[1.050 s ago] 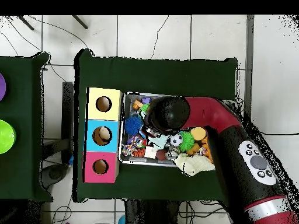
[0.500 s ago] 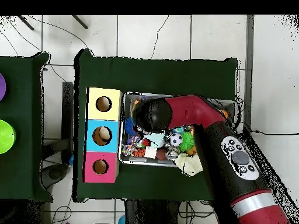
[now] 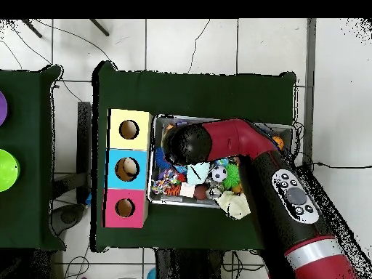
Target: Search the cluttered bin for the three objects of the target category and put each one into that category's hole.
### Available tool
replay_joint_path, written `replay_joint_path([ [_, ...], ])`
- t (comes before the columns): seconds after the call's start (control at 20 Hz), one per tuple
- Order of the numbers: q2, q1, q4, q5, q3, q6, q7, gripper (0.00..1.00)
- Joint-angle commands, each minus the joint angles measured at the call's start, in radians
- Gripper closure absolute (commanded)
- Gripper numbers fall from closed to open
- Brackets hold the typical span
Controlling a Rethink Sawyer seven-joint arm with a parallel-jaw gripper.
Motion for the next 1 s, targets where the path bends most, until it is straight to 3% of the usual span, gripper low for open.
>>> replay_joint_path([
  [0.05, 0.027, 0.002, 0.016, -0.034, -0.045, -0.013, 0.088, 0.00],
  [0.35, 0.026, 0.016, 0.001, -0.070, -0.057, -0.022, 0.076, 0.00],
  [0.65, 0.038, 0.052, -0.098, -0.195, -0.117, 0.020, 0.025, 0.00],
  [1.0, 0.105, 0.002, -0.160, -0.200, -0.095, 0.016, -0.037, 0.00],
])
